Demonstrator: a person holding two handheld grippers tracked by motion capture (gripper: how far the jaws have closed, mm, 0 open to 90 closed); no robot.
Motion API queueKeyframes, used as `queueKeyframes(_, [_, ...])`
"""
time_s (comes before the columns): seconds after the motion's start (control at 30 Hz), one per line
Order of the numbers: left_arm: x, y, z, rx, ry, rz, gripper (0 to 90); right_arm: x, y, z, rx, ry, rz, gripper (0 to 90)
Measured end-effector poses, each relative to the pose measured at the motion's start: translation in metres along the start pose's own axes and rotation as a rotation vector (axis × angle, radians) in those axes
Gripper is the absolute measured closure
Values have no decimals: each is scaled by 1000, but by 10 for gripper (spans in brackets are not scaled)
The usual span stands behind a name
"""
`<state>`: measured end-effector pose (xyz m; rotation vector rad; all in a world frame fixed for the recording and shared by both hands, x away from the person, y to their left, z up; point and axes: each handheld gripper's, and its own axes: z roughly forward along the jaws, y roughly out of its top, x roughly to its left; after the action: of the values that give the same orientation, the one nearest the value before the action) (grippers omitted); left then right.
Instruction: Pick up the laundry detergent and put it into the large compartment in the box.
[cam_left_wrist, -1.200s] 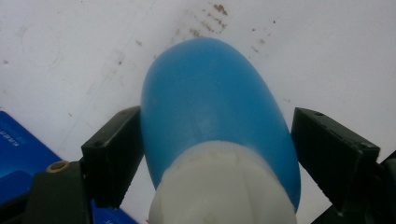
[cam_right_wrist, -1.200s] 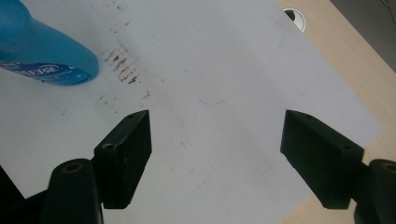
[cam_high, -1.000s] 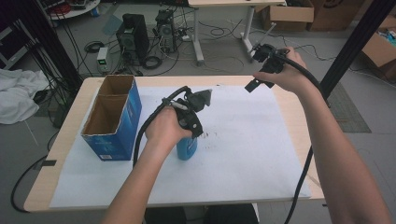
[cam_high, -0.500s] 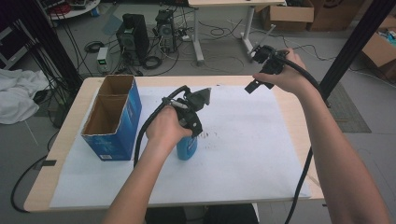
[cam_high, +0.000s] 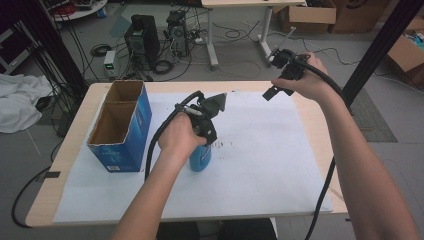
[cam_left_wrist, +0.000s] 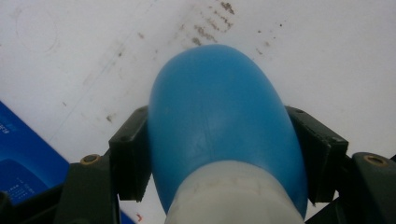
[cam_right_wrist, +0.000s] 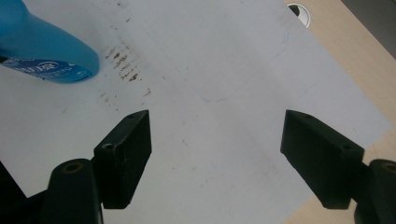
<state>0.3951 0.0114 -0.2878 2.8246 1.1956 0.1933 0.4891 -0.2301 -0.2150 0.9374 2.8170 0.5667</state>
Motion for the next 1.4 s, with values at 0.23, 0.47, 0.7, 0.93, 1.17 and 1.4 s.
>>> queueKeyframes(0.23, [0,1,0,15,-2,-2,340,1,1,1,0,3,-5,249])
queueKeyframes(0.47, [-1,2,-2,21,-3,36,353,2,1,0,-3,2,-6,250])
queueKeyframes(0.7, [-3,3,-16,31,-15,60,358,2,1,-1,-7,1,-3,251])
queueKeyframes(0.93, [-4,3,-33,34,-12,88,360,3,0,-2,-8,1,-5,250])
queueKeyframes(1.17, [3,-2,-67,23,-10,86,362,4,1,-2,-10,0,-8,252])
queueKeyframes(1.4, [18,-9,-112,7,42,31,364,3,0,-2,-8,2,-4,252])
